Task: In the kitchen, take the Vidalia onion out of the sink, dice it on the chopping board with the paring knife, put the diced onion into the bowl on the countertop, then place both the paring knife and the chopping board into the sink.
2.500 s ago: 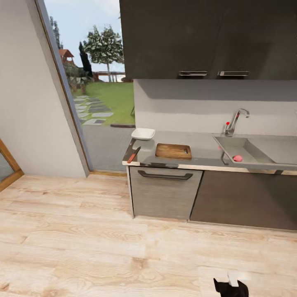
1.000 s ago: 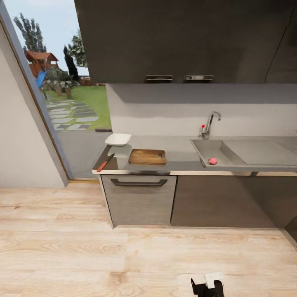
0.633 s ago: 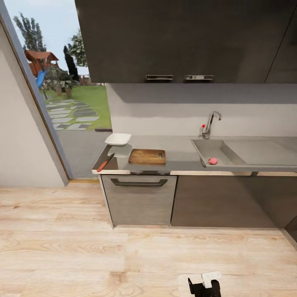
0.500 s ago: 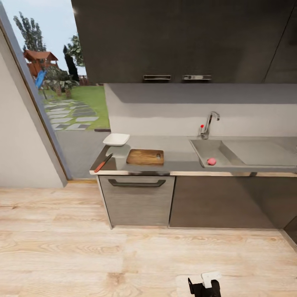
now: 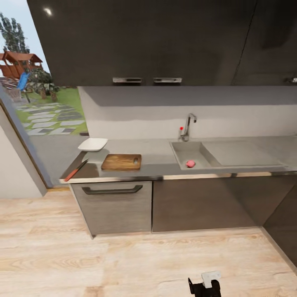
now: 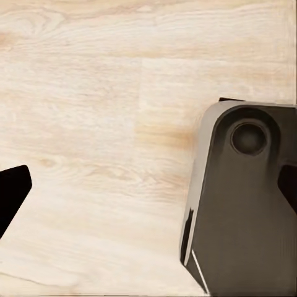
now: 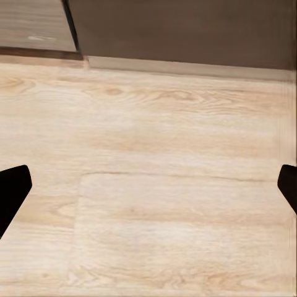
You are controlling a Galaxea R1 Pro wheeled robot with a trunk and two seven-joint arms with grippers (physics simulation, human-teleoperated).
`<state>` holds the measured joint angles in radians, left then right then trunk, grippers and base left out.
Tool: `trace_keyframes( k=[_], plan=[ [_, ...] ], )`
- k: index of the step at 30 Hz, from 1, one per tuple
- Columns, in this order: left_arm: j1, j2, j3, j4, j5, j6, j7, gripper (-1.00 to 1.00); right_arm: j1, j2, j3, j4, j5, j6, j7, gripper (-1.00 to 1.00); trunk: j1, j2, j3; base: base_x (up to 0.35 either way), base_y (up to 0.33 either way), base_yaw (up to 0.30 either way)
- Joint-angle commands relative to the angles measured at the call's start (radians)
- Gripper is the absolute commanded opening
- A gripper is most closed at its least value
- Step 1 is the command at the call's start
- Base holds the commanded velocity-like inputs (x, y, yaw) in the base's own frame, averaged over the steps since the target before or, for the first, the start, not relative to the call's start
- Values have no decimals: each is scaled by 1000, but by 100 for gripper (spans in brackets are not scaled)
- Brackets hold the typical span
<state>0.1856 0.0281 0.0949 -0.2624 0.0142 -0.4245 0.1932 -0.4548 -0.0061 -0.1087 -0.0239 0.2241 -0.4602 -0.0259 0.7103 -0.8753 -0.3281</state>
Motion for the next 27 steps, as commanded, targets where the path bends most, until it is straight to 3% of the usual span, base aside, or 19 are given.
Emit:
trace_keyframes(
  k=[1,4,5,27],
  plan=[
    [6,0,2,4,1,-7,0,100,-1,0,-8,1,11,-3,-3,100,0,-1,0,111,-307,-173],
    [24,0,2,21,1,-24,0,100,-1,0,-8,1,10,-3,-2,100,0,-1,3,109,-307,-173],
    [26,0,2,88,1,-425,0,100,-1,0,-8,1,10,-3,-2,100,0,-1,5,107,-308,-174],
    [26,0,2,87,1,-425,2,100,-1,1,-6,2,9,-2,-2,100,0,-1,27,94,-314,-156]
  ],
)
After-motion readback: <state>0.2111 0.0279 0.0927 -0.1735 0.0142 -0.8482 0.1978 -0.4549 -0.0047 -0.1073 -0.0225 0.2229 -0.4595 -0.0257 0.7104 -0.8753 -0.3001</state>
